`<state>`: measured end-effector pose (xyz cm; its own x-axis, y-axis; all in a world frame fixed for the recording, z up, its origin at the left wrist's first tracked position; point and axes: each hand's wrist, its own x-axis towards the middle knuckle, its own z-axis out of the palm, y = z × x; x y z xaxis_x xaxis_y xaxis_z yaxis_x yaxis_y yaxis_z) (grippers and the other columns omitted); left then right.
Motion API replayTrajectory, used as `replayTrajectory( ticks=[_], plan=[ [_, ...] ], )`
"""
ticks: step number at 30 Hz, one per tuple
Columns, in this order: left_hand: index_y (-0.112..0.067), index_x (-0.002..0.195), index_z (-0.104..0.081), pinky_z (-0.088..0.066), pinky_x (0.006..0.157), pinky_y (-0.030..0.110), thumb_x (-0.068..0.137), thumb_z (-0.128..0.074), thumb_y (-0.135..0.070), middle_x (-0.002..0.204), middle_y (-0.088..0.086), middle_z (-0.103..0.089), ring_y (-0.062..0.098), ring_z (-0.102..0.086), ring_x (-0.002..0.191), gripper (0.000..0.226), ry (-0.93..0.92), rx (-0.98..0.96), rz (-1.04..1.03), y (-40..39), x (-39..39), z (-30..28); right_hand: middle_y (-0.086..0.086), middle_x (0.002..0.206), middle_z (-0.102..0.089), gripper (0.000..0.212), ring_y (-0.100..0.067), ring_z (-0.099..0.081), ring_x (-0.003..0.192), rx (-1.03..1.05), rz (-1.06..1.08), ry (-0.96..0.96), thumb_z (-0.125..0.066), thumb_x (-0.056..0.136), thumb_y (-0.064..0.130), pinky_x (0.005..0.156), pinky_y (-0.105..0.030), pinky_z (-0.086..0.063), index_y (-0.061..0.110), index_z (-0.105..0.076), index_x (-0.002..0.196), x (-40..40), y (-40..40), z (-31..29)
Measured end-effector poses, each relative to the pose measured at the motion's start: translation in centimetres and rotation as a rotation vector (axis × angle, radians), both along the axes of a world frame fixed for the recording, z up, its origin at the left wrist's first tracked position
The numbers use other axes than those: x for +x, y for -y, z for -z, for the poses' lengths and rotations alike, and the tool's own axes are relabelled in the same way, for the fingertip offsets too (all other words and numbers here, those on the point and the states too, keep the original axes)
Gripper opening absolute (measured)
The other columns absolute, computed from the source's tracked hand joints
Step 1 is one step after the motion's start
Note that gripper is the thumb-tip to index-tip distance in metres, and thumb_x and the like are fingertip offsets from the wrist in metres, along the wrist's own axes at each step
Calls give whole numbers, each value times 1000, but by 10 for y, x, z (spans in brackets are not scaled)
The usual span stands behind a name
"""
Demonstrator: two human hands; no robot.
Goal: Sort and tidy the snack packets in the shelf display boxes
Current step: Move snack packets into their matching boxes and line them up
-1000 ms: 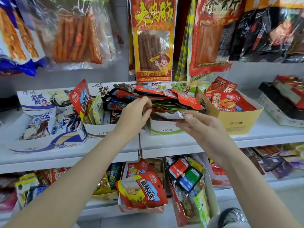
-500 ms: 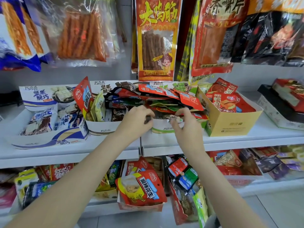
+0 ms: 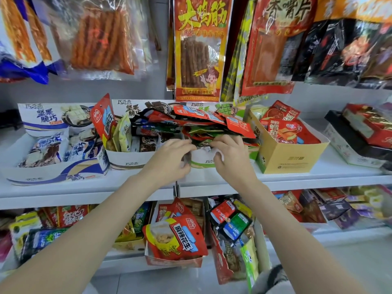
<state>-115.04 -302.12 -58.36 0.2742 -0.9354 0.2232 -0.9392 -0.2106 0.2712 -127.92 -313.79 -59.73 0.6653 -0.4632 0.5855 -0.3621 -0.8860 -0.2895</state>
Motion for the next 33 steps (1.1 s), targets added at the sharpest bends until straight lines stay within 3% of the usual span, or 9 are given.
replayTrajectory(
  ticks=[4,8,10,12,15,20,25,29,33],
  plan=[
    [-17,136,-43,-17,111,31,91,-45,-12,145,2,-40,18,-30,134,45,16,-158,-20,-13,-10,8,-13,128,-48,44,-31,-43,112,88,-39,-33,-47,85,-3,97,-38,-39,5,-51,128,-21,-11,1],
    [-9,109,-61,-35,95,28,82,-44,-2,115,4,-55,16,-42,109,32,-90,-518,-214,-59,-36,48,-7,132,-41,43,-14,-51,100,280,4,140,-44,89,-2,80,-29,-47,9,-47,131,-65,-42,34],
    [-9,101,-63,-38,88,28,82,-48,0,106,4,-55,17,-47,102,26,-138,-458,-279,-82,-47,79,-5,126,-45,37,-14,-56,92,397,24,80,-47,89,2,78,-23,-44,10,-49,126,-76,-60,59],
    [-9,106,-63,-40,89,31,82,-52,3,108,5,-58,20,-51,102,29,-150,-274,-304,-99,-47,111,-7,127,-49,42,-21,-54,111,530,-36,-158,-54,89,10,87,-17,-37,8,-45,130,-72,-73,82],
    [-10,127,-53,-35,99,29,85,-51,3,129,7,-51,24,-47,118,44,-306,-48,-374,-117,-34,140,-11,136,-45,64,-24,-45,125,747,-91,-450,-64,85,18,101,-29,-38,5,-31,138,-51,-86,113],
    [-18,140,-37,-39,89,23,89,-52,-4,141,7,-42,19,-53,110,55,-480,118,-414,-129,-27,154,-13,115,-63,38,-28,-62,102,632,83,-512,-61,86,20,83,-38,-52,7,-49,119,-31,-100,141],
    [-20,142,-31,-37,98,25,88,-57,-10,142,5,-43,19,-45,126,60,-537,53,-395,-125,-28,153,-9,100,-67,20,-27,-62,93,482,-2,-326,-60,87,14,77,-35,-51,6,-62,106,-48,-107,144],
    [-20,138,-39,-28,106,26,87,-60,-11,142,-1,-42,15,-37,132,56,-584,22,-253,-119,-29,140,5,82,-60,5,-12,-57,76,514,-132,-159,-63,83,5,68,-10,-42,7,-66,87,-63,-105,120],
    [-12,96,-66,-47,79,24,89,-57,-23,95,5,-68,17,-62,88,16,-746,104,-161,-113,-35,118,10,77,-58,8,4,-51,64,499,-78,-20,-64,83,5,65,3,-37,8,-67,89,-76,-95,89]
  ],
)
